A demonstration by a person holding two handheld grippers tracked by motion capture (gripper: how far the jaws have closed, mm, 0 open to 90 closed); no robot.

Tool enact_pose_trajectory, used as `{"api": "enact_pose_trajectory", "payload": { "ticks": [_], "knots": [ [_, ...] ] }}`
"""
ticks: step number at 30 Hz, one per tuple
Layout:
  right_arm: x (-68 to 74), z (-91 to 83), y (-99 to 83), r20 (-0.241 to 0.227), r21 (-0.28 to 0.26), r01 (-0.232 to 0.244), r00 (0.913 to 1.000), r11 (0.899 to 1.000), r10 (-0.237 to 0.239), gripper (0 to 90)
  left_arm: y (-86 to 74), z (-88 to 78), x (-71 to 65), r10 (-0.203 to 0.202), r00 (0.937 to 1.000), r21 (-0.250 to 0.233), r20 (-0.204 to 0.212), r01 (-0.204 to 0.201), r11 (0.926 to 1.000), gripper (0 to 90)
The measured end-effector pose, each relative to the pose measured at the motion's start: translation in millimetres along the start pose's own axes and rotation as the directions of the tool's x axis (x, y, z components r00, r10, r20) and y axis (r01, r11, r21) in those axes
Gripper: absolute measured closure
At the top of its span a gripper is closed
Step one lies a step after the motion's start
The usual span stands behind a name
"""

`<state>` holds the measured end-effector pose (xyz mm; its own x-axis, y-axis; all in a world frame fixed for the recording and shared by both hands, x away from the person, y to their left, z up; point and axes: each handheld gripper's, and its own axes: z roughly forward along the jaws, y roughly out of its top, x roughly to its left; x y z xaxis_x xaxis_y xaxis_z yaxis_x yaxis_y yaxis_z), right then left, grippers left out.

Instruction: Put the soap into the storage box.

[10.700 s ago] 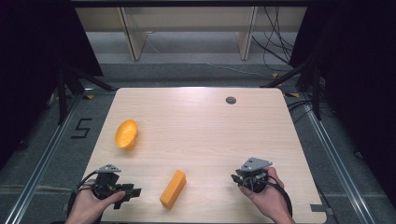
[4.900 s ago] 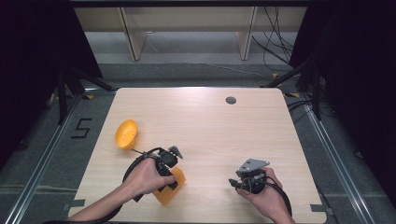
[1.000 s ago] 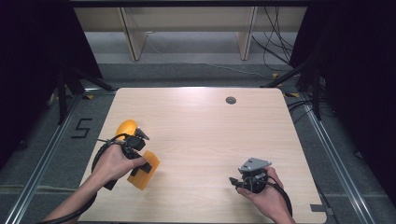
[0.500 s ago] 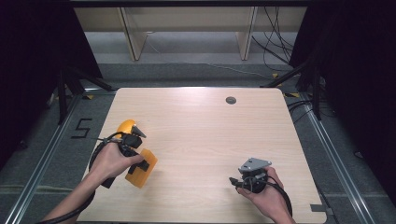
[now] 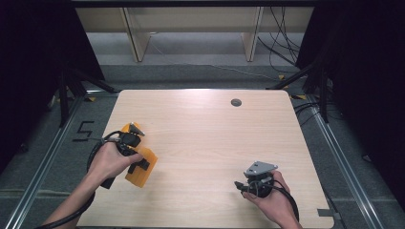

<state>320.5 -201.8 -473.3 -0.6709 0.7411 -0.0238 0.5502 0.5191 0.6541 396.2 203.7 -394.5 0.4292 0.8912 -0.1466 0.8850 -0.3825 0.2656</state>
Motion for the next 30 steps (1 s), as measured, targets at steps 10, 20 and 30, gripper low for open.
{"api": "enact_pose_trajectory", "payload": {
  "ticks": [10, 20, 30],
  "knots": [
    [-0.3, 0.9, -0.4, 0.001, -0.006, 0.012, 0.9999, 1.0, -0.012, 49.3, 3.9, -4.4, 7.6, -0.037, 0.9993, -0.018, -0.006, 0.036, 0.9992, 60.4],
    [0.5, 1.0, -0.5, 0.0, -0.007, 0.002, 1.0, 1.0, -0.002, 49.3, 8.1, -8.6, 16.3, -0.072, 0.9973, -0.025, -0.01, 0.072, 0.9971, 60.5],
    [0.5, -0.4, 0.2, -0.004, -0.001, -0.003, 1.0, 1.0, 0.003, 49.1, 11.5, -11.3, 20.2, -0.143, 0.9897, -0.049, 0.002, 0.143, 0.9885, 60.4]
  ]
}}
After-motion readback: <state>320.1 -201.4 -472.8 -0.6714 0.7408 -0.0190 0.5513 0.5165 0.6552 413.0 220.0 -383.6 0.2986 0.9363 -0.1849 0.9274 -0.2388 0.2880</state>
